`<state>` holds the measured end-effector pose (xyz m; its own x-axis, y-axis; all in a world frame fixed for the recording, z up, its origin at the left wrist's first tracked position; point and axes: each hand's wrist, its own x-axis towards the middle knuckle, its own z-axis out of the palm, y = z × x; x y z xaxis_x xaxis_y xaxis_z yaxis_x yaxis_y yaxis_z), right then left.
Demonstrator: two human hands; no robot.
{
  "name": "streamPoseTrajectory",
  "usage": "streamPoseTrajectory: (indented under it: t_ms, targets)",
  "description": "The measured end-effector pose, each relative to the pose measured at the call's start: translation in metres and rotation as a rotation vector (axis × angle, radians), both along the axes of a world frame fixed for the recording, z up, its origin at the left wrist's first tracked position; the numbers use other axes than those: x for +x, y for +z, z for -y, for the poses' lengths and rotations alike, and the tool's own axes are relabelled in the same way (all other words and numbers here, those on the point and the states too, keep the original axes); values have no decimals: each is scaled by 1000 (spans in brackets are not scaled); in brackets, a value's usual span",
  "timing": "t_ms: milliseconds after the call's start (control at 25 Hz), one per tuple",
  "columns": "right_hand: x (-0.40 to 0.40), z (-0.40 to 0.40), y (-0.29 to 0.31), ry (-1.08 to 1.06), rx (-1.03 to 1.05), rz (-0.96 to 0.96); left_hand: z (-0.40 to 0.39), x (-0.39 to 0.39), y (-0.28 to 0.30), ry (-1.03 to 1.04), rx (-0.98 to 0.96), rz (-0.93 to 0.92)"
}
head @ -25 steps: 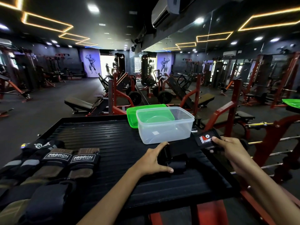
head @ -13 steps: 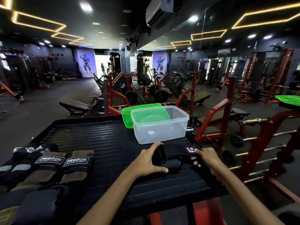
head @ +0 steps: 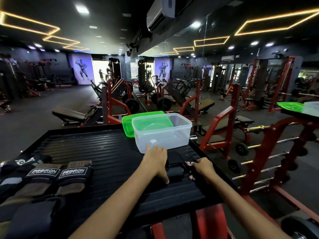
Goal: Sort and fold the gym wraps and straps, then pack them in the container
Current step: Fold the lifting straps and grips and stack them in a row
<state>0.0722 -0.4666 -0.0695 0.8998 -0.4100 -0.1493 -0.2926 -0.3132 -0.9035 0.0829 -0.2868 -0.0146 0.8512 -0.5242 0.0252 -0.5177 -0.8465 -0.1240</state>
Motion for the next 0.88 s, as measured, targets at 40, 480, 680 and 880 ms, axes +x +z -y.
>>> streamPoseTrajectory:
  t_ms: [40, 480, 680, 880]
  targets:
    - [0, 0, 1, 6, 1, -4, 12, 0, 10, -9, 102, 57]
    - [-9, -6, 5, 44, 237, 7, 19, -2, -19, -73, -406, 29]
    - [-16, -20, 14, 178, 693, -10, 2, -9, -43, -72, -1049, -77]
    - [-13, -27, 13, 242, 789, -75, -15, -5, -55, -5, -1184, -271]
